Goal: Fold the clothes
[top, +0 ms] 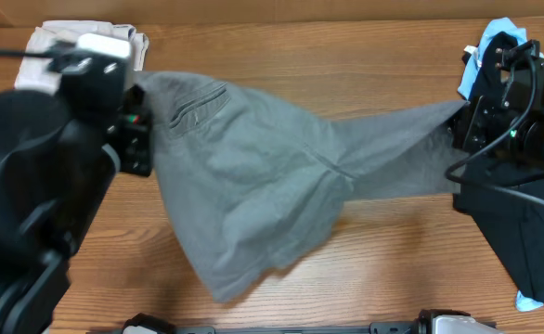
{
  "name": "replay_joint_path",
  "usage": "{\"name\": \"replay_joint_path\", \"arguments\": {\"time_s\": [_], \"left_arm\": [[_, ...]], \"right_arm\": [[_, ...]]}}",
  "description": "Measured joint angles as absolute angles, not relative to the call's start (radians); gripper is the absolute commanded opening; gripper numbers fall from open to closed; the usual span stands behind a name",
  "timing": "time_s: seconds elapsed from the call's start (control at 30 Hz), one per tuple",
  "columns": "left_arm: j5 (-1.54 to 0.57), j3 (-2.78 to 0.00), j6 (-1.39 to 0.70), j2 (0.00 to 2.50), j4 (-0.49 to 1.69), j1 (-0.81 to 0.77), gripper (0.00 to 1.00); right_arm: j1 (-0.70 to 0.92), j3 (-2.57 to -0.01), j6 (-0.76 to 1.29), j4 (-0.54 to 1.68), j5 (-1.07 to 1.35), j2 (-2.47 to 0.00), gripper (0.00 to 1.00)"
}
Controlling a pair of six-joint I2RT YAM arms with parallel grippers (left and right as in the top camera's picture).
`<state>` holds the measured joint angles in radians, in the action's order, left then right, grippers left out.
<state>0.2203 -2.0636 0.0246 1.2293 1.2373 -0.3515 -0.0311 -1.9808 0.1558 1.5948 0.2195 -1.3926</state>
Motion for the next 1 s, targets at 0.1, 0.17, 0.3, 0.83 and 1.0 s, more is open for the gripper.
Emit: {"name": "replay_joint_path", "arguments": {"time_s": [0.1,0.17,0.3,0.83,1.0], "left_arm": [[0.241,-2.073,0.024,1.229,1.242,-0.352,0.04],[0.255,-2.074,0.024,1.258,1.252,-0.352,0.04],[0.273,-2.074,0.024,1.401,1.26,-0.352,0.04],[0.289,-2.06,0.025,2.059,0.908,-0.255,0.5],[0.287,-2.059,-0.022,2.152,0.86,-0.201,1.0]], "right_arm": [[-0.031,-1.981,0.155,1.594,0.223,-1.417,0.04],[-0.031,-1.982,0.149,1.594,0.226,-1.454,0.04],[-0.031,-1.982,0.131,1.589,0.225,-1.567,0.04],[-0.102,-1.982,0.08,1.242,0.186,-2.1,0.64],[-0.154,-1.982,0.079,1.219,0.179,-2.139,0.73]]}}
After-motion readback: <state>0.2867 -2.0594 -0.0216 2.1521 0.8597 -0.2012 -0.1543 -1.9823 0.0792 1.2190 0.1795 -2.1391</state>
